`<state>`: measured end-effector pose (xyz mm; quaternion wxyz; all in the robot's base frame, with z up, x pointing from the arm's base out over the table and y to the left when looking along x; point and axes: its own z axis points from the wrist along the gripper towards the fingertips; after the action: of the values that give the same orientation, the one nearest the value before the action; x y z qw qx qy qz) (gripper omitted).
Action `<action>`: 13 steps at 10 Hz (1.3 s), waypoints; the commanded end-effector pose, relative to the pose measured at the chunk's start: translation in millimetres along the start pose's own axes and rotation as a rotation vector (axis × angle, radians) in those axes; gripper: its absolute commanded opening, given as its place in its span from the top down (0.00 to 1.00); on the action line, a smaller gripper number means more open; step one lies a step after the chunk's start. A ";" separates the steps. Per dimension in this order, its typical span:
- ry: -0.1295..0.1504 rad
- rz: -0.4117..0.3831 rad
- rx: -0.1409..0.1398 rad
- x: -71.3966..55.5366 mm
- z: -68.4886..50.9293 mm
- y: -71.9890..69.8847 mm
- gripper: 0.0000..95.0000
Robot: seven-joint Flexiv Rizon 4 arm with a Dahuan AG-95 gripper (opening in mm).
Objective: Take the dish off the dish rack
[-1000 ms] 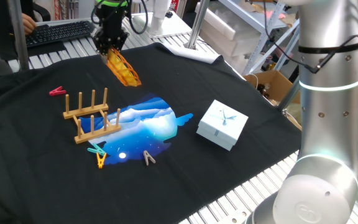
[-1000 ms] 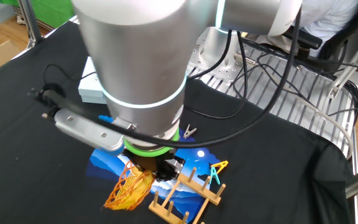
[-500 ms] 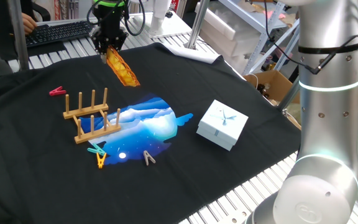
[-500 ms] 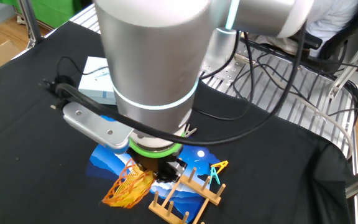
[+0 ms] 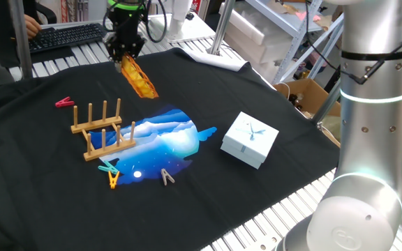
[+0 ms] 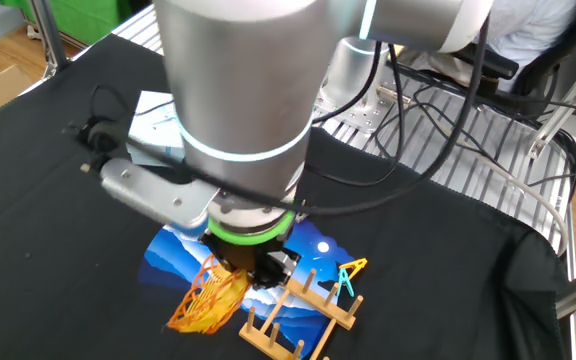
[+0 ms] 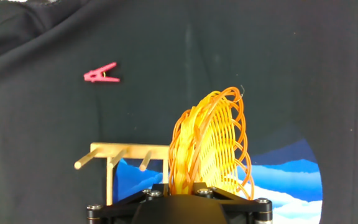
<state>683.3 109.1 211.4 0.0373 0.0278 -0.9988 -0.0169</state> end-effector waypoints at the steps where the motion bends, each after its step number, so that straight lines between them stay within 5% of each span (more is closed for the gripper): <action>1: -0.006 -0.040 -0.007 14.2 0.9 -12.8 1.00; 8: -0.030 -0.085 -0.034 53.3 12.0 -46.6 1.00; 13: -0.053 -0.103 -0.040 63.7 22.0 -63.8 1.00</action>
<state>618.6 40.8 190.7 0.0076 0.0784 -0.9961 -0.0400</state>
